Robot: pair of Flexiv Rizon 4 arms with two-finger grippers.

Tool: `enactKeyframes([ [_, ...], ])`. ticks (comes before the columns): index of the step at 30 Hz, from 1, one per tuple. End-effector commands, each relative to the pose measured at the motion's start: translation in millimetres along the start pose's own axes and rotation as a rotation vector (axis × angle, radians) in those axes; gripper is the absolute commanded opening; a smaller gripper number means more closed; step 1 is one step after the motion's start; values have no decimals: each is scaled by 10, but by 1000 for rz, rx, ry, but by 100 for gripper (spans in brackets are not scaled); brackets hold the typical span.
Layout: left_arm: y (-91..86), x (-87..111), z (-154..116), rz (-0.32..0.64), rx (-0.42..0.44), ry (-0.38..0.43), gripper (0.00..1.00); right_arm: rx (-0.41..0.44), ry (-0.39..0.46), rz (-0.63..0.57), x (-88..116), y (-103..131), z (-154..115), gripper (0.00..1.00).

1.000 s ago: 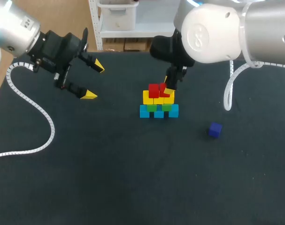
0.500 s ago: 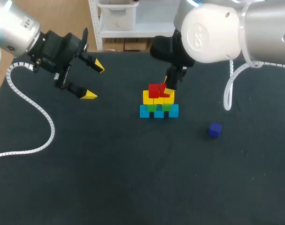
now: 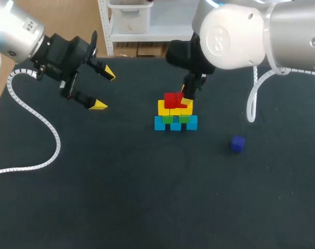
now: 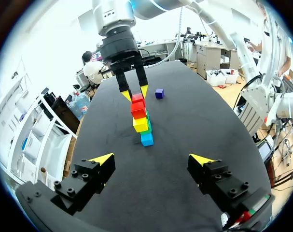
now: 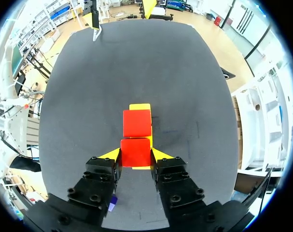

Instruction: Place the blue cubes, place green cubes on the blue cubes, place the yellow cubes on the green cubes, then place the red cubes on the yellow cubes, and place purple cube on the red cubes.

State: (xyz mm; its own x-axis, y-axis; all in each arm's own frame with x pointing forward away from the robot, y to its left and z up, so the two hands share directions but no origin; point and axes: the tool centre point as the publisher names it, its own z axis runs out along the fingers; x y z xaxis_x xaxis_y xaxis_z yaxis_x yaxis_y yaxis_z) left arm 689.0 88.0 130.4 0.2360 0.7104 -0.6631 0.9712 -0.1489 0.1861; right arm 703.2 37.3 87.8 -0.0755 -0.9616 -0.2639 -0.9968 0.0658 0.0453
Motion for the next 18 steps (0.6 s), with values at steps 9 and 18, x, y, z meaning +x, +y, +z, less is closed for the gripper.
enactKeyframes([
  [9, -1, 11, 2, 3, -2, -3, 100, -3, 0, -2, -5, -21, 2, 38],
  [18, -1, 11, 2, 3, -2, -3, 100, -4, -1, -2, -2, -27, 3, 44],
])
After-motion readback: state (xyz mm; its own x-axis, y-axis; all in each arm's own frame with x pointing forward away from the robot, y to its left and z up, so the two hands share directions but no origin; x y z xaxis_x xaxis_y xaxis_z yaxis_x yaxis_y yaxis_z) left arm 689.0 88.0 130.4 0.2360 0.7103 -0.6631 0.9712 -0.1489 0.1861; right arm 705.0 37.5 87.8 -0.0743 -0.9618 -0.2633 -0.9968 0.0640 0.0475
